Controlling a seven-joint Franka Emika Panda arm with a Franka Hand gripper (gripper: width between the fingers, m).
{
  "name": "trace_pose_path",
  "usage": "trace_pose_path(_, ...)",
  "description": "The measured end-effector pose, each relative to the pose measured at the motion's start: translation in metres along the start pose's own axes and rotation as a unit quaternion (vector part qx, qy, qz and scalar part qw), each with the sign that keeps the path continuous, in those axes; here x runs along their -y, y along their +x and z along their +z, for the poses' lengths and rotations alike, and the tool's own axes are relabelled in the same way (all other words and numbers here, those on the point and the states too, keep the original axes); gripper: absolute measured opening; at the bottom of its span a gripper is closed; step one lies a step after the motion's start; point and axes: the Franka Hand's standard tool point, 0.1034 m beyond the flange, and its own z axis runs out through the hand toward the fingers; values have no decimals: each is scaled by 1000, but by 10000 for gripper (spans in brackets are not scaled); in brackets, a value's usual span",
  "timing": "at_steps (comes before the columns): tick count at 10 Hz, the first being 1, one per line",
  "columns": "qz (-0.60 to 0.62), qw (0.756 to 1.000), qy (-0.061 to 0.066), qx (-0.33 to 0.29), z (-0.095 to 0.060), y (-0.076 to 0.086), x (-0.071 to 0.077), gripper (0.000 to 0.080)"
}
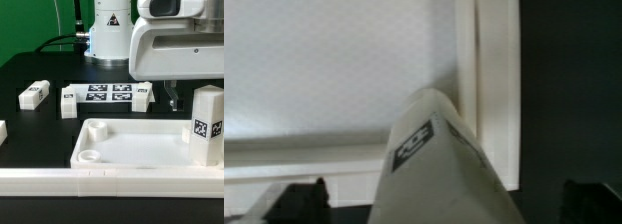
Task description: Assemble desk
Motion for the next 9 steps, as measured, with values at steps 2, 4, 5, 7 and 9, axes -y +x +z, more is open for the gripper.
trace_pose_path(2,-69,998,-6,-2,-2,0,1,649)
trace_pose_path(4,-131,991,-7,-2,-2,0,1,649)
trace_pose_path(5,-160,987,-7,-2,-2,0,1,649)
trace_pose_path(7,-171,985,-6,-1,-1,0,0,538)
trace_pose_path(9,-165,986,-6,0,0,0,0,403)
